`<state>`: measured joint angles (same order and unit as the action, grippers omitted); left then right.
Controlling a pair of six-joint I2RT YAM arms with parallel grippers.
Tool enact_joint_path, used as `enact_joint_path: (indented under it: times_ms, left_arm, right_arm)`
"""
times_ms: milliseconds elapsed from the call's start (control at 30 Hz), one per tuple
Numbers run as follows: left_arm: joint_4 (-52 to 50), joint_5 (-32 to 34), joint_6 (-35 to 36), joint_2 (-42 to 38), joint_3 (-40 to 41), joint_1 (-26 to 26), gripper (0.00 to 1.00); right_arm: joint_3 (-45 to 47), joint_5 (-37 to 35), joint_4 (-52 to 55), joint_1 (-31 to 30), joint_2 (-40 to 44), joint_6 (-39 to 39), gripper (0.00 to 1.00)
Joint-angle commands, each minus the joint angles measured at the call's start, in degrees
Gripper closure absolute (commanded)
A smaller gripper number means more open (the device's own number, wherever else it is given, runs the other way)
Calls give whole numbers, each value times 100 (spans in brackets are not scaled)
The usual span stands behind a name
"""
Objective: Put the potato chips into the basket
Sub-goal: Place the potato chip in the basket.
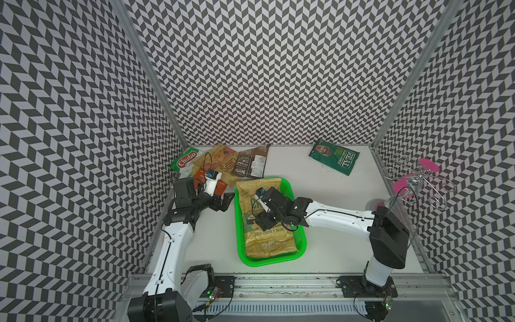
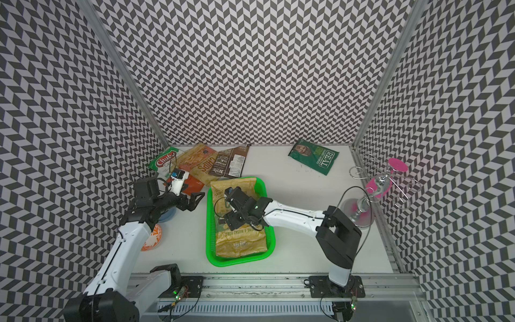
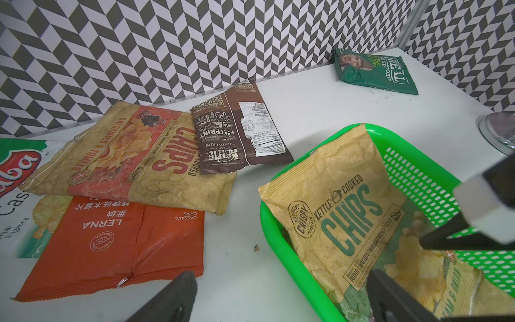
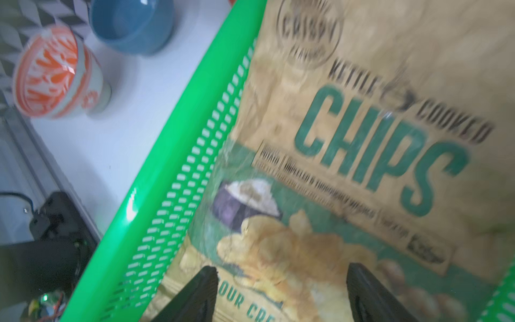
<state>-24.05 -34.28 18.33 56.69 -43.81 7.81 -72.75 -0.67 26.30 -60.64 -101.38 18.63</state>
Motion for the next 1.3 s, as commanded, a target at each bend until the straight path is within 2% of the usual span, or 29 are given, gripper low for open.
enact_joint_path:
  times_ms: [0,200,433,800,967,1267]
  left_arm:
    - [59,-51,-31,29,29,36,1]
    - [59,-26,-13,19,32,40,1]
    - [59,-17,4,-8,48,39,1]
    - [65,-23,13,-17,48,45,1]
    - [63,-26,12,-17,48,44,1]
    - [67,-59,4,-13,44,45,1]
  right_arm:
    - [238,-256,125,-230,79,129,19]
    - [317,-441,13,-281,-271,238,18]
    - [241,-744,38,-307,-676,259,32]
    - [232,-1083,286,-362,-403,368,85]
    - [-15,-1279,655,-409,-59,344,92]
    - [-397,-871,1385,-490,433,207,93]
